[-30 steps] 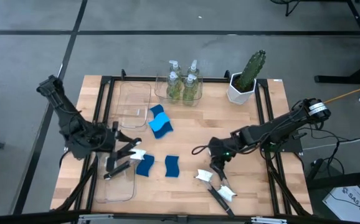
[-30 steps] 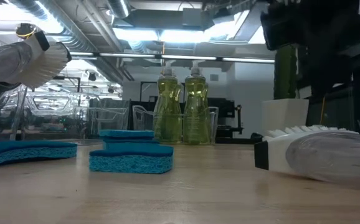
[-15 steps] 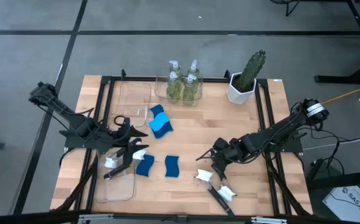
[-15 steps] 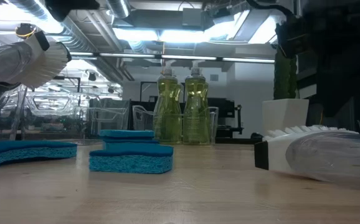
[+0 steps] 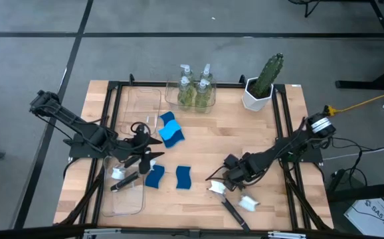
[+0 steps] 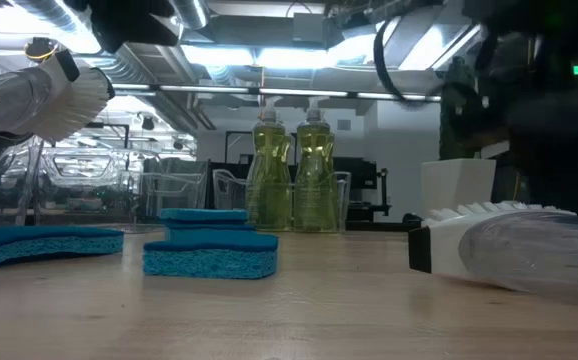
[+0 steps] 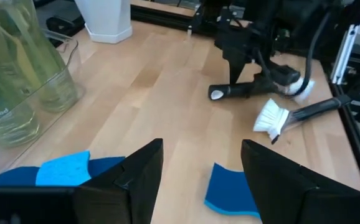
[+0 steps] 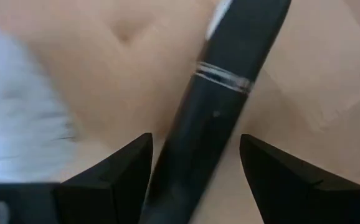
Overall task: Pick & Place Kitchen Sink Supplies
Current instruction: Put the black dish brush into the bottom left transparent bin
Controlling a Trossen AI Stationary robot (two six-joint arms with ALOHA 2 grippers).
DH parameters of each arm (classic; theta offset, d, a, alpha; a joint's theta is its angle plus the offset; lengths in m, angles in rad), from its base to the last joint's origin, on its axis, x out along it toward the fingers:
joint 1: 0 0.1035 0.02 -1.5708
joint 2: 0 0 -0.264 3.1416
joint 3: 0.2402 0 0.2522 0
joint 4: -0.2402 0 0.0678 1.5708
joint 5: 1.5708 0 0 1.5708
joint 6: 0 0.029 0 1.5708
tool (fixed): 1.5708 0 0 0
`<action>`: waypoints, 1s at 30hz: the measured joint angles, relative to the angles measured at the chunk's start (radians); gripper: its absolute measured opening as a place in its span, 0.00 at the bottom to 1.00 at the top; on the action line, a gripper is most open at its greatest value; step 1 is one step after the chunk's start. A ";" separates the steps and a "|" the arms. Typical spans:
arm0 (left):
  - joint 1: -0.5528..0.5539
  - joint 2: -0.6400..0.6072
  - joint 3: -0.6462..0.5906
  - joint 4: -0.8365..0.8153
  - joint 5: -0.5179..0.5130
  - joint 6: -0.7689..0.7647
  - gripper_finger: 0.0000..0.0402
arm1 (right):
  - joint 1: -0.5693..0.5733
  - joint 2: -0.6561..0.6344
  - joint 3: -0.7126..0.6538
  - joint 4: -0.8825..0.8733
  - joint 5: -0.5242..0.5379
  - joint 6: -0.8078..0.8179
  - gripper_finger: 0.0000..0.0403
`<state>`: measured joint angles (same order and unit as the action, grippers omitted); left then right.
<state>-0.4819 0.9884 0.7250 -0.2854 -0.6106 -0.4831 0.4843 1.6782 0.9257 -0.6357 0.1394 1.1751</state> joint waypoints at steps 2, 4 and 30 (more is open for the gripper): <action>0.000 0.010 0.000 0.003 -0.003 0.008 0.52 | 0.000 0.032 0.003 0.002 0.007 -0.001 0.59; 0.000 0.023 0.000 0.012 -0.019 0.021 0.52 | 0.000 0.062 0.004 -0.003 0.011 -0.001 0.59; 0.000 0.084 0.000 0.111 -0.035 0.157 0.52 | -0.085 -0.222 -0.003 0.241 0.420 -0.306 0.28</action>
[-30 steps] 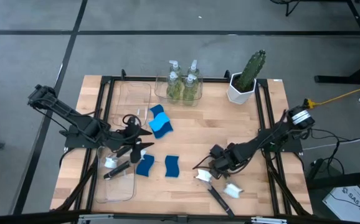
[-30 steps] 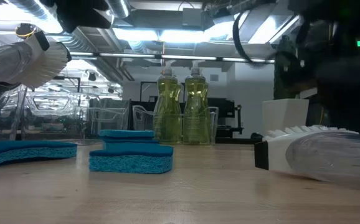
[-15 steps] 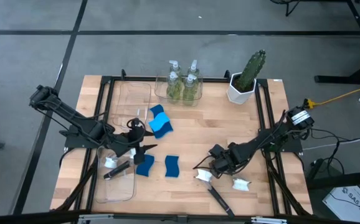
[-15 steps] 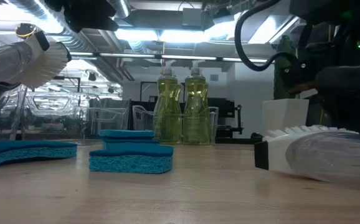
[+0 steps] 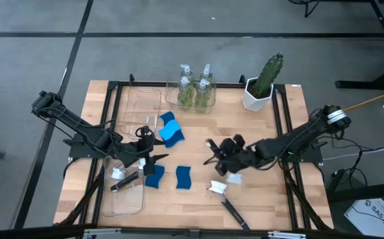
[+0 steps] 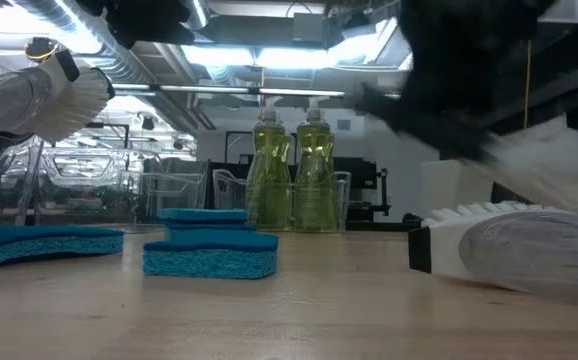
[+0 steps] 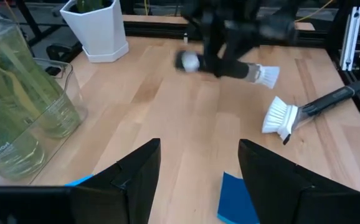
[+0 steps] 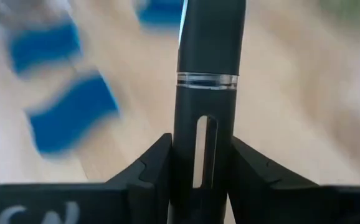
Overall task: Pick & Place Kitchen Sink Supplies
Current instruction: Put the black dish brush into the bottom left transparent bin
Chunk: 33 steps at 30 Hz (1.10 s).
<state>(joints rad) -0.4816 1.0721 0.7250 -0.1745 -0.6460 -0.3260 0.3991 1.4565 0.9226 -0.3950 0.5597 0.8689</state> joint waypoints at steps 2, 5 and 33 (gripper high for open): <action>0.000 0.000 0.000 0.005 -0.001 0.003 0.52 | -0.009 -0.032 0.000 0.117 0.044 -0.119 0.28; 0.000 0.000 0.000 0.055 -0.008 0.038 0.52 | -0.022 -0.062 0.001 0.322 0.076 -0.324 0.28; 0.189 0.236 0.000 0.705 0.321 0.261 0.52 | -0.081 0.107 0.002 1.304 -0.179 -1.039 0.28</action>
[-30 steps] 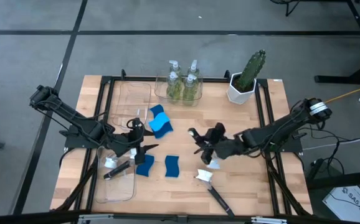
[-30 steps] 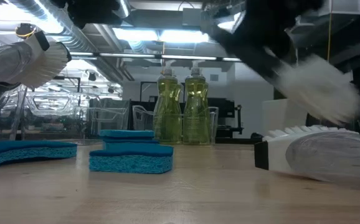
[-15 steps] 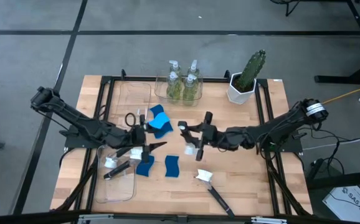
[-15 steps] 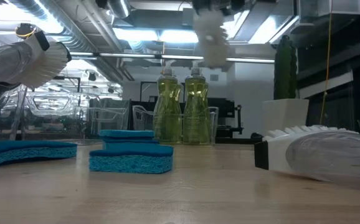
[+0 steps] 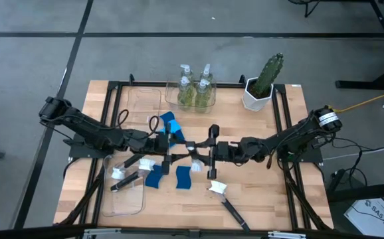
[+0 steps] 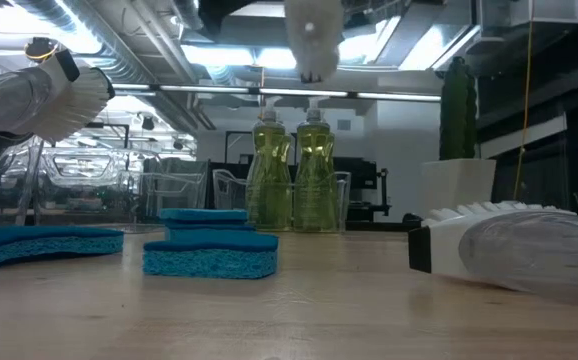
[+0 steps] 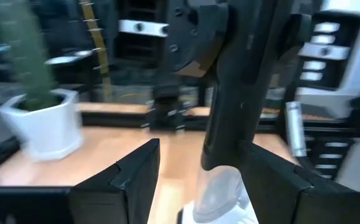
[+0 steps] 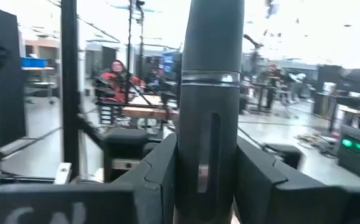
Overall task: Pick & Place Kitchen Sink Supplies
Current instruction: Put the black dish brush into the bottom left transparent bin
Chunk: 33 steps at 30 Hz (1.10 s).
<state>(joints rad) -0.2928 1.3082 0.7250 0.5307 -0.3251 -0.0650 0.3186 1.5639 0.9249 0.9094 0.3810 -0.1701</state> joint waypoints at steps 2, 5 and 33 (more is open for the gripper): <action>0.010 0.021 0.000 0.046 0.075 0.000 0.52 | 0.002 0.000 0.000 0.003 -0.013 -0.008 0.28; 0.021 0.035 0.000 0.062 0.122 -0.009 0.52 | 0.000 0.000 0.000 0.003 -0.046 -0.018 0.28; 0.040 0.133 0.000 0.290 0.233 0.008 0.52 | -0.002 0.002 0.000 0.081 -0.069 -0.040 0.28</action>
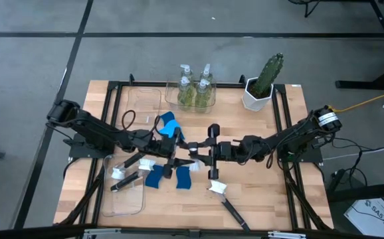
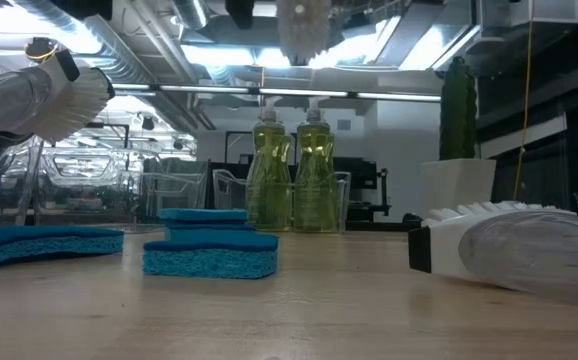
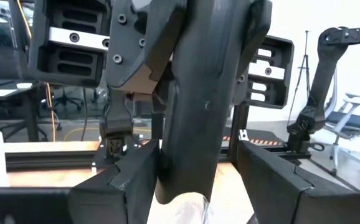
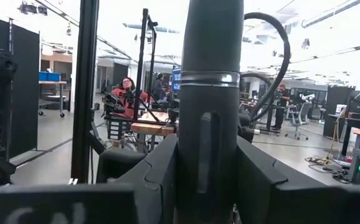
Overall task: Pick & Place Kitchen Sink Supplies
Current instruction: Put the black dish brush into the bottom left transparent bin
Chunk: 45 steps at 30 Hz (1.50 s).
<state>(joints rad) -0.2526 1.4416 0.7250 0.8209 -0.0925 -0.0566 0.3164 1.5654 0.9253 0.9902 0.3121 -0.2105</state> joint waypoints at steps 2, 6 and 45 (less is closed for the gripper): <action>0.001 0.011 0.000 0.018 0.000 0.002 0.52 | 0.000 0.000 0.000 0.002 0.001 -0.001 0.28; 0.001 0.041 0.000 0.058 -0.001 0.010 0.52 | 0.000 0.000 0.000 0.000 -0.001 -0.001 0.28; -0.118 -0.325 0.000 -0.539 -0.368 0.040 0.29 | -0.008 0.060 0.001 -0.051 -0.008 0.106 0.64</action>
<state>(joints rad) -0.3706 1.1163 0.7246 0.2815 -0.4602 -0.0166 0.3084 1.6249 0.9264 0.9388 0.3036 -0.1047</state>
